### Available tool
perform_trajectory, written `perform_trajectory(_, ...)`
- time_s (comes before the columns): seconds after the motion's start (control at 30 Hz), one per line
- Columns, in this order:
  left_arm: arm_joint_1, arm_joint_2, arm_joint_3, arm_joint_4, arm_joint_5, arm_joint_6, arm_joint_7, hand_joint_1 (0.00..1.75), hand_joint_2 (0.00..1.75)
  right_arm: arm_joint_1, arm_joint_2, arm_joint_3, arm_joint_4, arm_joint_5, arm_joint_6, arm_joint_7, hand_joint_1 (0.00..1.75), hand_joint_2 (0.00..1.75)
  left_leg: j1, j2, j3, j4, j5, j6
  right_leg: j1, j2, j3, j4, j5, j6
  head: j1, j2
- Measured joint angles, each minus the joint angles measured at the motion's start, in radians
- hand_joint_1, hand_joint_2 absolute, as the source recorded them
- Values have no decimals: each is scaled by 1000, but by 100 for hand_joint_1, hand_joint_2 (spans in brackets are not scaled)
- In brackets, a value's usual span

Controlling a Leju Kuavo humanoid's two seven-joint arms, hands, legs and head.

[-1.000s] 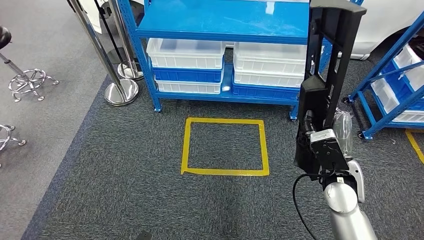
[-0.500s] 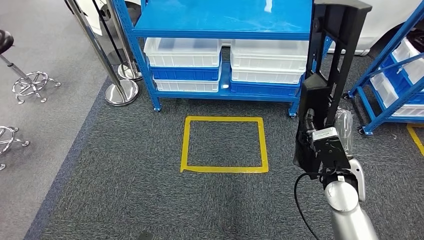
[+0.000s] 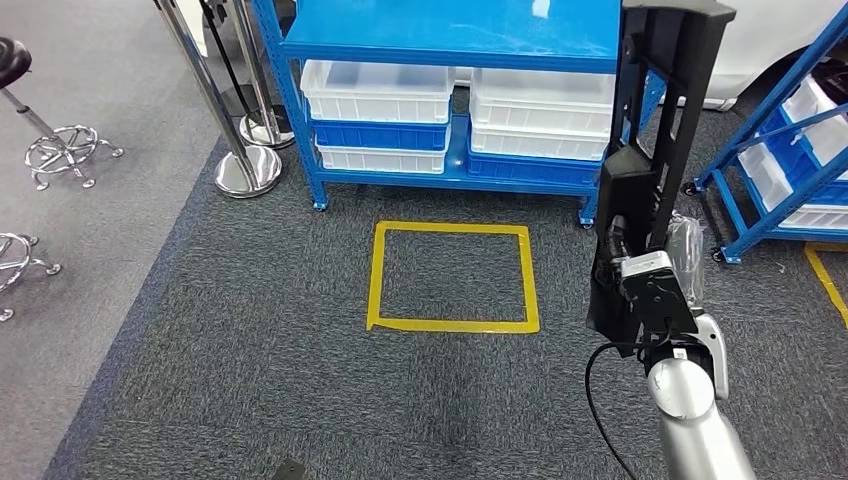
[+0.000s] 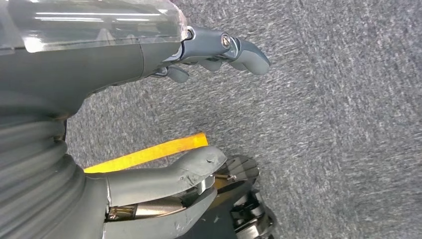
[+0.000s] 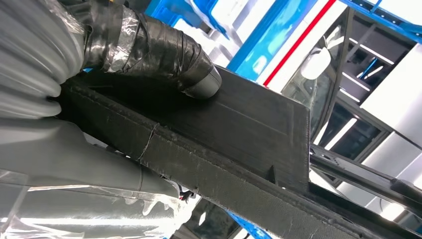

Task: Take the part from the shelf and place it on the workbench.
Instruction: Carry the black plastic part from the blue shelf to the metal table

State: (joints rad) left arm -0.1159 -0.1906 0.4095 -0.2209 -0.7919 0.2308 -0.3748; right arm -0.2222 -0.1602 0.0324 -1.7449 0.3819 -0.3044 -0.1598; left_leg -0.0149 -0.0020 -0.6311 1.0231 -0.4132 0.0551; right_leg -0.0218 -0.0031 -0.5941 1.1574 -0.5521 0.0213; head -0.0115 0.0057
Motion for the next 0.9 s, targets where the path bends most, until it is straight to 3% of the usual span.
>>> perform_trajectory(0.07,0,0,0,0,0,0,1,0,175,-2,0,0,0,0,0,0,175,175,-2,0,-13,11,6,-8,5,0,53,-91,20,-7,0,0)
perform_trajectory(0.13,0,0,1,0,0,0,1,0,175,-4,0,0,0,0,0,0,175,175,-4,0,-18,14,16,-18,11,1,54,-105,26,-13,0,0)
perform_trajectory(0.2,1,0,1,0,0,0,1,0,175,-5,0,0,1,0,1,0,175,175,-4,-2,-25,21,12,-30,5,0,46,-110,38,-23,0,0)
perform_trajectory(0.27,1,0,1,0,0,0,1,0,175,-6,0,0,1,0,1,0,175,175,0,-4,-50,81,-46,-43,0,-4,34,-113,53,-36,-1,0)
perform_trajectory(0.33,1,0,1,0,0,0,1,0,175,-6,1,0,1,0,1,0,175,175,8,-4,-87,200,-129,-55,1,-5,16,-112,67,-42,-2,0)
perform_trajectory(0.37,2,0,1,0,0,0,1,0,175,-6,1,0,1,0,1,0,175,175,12,-4,-99,252,-154,-59,2,-6,6,-111,73,-41,-2,0)
perform_trajectory(0.4,2,0,1,0,0,0,1,0,175,-6,1,0,1,0,1,0,175,175,15,-4,-97,275,-159,-61,2,-6,-3,-109,79,-41,-2,0)
perform_trajectory(0.43,2,0,1,0,0,1,1,0,175,-6,1,0,1,0,1,0,175,175,18,-4,-78,265,-149,-62,2,-7,-12,-107,84,-39,-2,0)
perform_trajectory(0.47,2,0,1,0,0,1,1,0,175,-6,1,0,1,0,1,0,175,175,20,-4,-40,218,-126,-61,2,-7,-20,-105,89,-37,-2,0)
perform_trajectory(0.53,0,0,1,0,0,3,1,0,175,-6,1,0,1,0,1,0,175,175,19,-5,53,78,-93,-56,1,-6,-30,-104,97,-29,-2,0)
perform_trajectory(0.57,-1,0,1,0,0,3,1,0,175,-7,2,0,1,0,1,0,175,175,16,-6,85,27,-85,-51,0,-7,-32,-106,102,-23,-2,0)
perform_trajectory(0.6,-2,0,2,0,0,4,1,0,175,-7,2,1,1,0,1,0,175,175,11,-6,100,-2,-84,-47,-2,-7,-34,-108,109,-17,-2,0)
perform_trajectory(0.7,0,0,2,0,0,6,1,0,175,-6,4,2,2,0,1,0,175,175,4,-4,99,-26,-61,-27,-9,-5,-37,-118,121,2,-2,0)
perform_trajectory(0.77,0,0,3,0,0,7,2,0,175,-6,5,3,2,0,1,1,175,175,6,0,94,-43,-41,-9,-7,-2,-55,-76,76,6,-1,0)
perform_trajectory(0.83,-1,0,3,0,0,7,2,0,175,-5,5,3,3,1,1,2,175,175,5,2,80,-45,-29,1,-4,1,-93,37,-8,5,0,0)
perform_trajectory(0.87,-1,0,4,0,0,7,2,0,175,-5,5,3,4,1,1,2,175,175,4,2,70,-42,-25,2,-3,2,-111,97,-37,5,-1,0)
perform_trajectory(0.9,0,0,4,0,0,7,2,0,175,-4,5,4,5,1,1,3,175,175,4,2,60,-36,-22,2,-2,2,-117,134,-49,5,-1,0)
